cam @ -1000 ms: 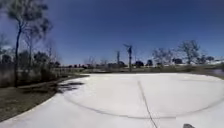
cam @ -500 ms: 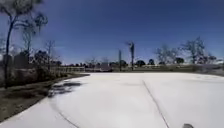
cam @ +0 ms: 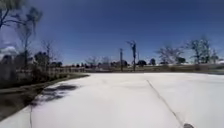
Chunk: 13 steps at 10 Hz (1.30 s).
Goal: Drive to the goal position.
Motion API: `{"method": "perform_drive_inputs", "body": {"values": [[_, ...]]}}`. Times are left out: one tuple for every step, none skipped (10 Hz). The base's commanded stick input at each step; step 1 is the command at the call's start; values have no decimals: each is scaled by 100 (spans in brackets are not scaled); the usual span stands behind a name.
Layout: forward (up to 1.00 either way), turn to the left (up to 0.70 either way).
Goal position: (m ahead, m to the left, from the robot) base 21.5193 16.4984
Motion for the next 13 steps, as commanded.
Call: {"method": "perform_drive_inputs", "body": {"values": [[100,0],[100,0],[100,0],[100,0],[100,0],[100,0],[100,0],[100,0],[100,0],[100,0],[100,0],[100,0],[100,0]]}}
